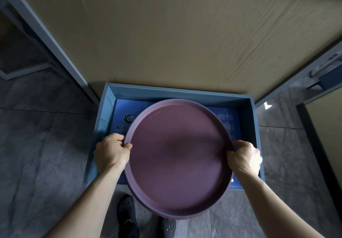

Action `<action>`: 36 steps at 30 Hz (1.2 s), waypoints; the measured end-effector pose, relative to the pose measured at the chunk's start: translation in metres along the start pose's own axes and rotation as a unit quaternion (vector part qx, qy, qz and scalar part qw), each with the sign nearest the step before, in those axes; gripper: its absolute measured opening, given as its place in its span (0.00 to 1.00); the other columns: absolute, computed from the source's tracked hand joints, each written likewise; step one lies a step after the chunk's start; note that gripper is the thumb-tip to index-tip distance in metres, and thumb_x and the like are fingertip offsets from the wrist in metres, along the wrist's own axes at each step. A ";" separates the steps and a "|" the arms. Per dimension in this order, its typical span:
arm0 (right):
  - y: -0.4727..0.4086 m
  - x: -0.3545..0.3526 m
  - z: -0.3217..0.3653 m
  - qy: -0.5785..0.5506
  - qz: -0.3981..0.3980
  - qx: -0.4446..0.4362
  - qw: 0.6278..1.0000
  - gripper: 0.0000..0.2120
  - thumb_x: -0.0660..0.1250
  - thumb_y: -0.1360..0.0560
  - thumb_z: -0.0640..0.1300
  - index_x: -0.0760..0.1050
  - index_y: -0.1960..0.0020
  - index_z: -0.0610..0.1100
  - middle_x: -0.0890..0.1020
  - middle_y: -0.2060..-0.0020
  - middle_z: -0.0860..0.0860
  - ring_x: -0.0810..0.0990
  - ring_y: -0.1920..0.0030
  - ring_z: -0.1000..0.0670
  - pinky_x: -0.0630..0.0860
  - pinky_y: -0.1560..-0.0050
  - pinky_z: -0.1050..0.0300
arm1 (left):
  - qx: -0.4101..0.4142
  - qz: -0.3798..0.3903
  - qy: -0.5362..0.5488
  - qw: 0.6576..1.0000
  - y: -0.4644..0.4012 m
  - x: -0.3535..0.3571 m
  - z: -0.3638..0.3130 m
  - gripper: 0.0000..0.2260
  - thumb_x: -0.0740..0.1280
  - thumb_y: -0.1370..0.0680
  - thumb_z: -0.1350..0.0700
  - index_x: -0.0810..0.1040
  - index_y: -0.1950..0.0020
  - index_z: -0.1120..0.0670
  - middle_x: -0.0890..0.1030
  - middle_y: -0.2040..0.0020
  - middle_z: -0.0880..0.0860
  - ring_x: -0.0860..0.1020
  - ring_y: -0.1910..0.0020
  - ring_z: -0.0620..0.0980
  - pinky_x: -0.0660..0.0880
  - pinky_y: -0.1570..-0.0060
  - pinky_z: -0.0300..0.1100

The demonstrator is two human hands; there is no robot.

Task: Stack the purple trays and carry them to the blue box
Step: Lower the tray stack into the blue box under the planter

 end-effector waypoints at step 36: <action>-0.006 0.002 -0.016 -0.011 0.005 0.015 1.000 0.17 0.69 0.32 0.38 0.82 0.44 0.49 0.82 0.49 0.39 0.78 0.47 0.34 0.75 0.50 0.50 | -0.018 -0.013 -0.010 1.000 0.005 0.004 -0.004 0.10 0.78 0.29 0.53 0.85 0.50 0.51 0.87 0.55 0.50 0.84 0.54 0.56 0.80 0.54 0.48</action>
Point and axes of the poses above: each hand's wrist, its own y-axis away from the middle knuckle, its own x-axis out of the palm, z = x × y, the point moved 9 cm from there along -y, towards the middle knuckle
